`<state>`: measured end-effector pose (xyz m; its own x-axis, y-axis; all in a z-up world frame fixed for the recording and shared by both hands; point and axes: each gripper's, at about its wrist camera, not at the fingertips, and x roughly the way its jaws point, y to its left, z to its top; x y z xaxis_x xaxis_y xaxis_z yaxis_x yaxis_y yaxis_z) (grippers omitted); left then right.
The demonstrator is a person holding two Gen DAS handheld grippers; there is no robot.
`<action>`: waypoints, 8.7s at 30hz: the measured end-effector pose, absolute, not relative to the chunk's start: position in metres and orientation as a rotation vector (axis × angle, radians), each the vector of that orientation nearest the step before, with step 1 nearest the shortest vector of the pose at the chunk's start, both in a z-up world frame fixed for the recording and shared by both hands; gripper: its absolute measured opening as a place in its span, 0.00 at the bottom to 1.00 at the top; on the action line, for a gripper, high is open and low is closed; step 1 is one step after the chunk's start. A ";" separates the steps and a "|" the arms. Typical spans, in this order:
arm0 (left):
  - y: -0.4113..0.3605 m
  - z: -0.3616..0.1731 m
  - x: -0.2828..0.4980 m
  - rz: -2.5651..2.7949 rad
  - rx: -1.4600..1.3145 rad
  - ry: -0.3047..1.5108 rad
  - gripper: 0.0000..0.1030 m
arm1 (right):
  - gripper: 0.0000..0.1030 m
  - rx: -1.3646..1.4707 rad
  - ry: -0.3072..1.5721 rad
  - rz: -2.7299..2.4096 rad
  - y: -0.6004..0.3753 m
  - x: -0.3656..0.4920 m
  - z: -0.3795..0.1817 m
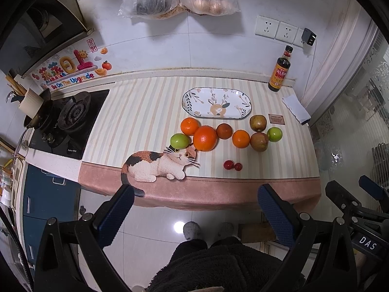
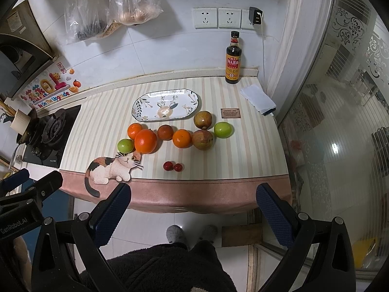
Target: Organize fruits
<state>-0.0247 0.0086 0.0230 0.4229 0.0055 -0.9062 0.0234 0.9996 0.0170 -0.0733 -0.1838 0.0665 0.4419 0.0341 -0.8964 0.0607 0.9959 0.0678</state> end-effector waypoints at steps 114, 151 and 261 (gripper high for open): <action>-0.037 -0.285 0.195 -0.379 0.472 1.562 0.82 | 0.72 0.679 1.590 0.084 -0.233 0.180 -0.314; 0.015 -0.195 0.217 -0.390 0.155 1.527 0.80 | 0.67 0.603 1.393 0.059 -0.247 0.184 -0.267; 0.068 -0.286 0.161 -0.143 0.104 1.583 0.58 | 0.64 0.213 1.569 0.127 -0.129 0.174 -0.292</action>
<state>0.1610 0.0684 -0.2856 -0.0174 -0.0232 -0.9996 0.1564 0.9874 -0.0256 0.1742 -0.1287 -0.2917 0.0009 0.2146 -0.9767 0.0548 0.9752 0.2144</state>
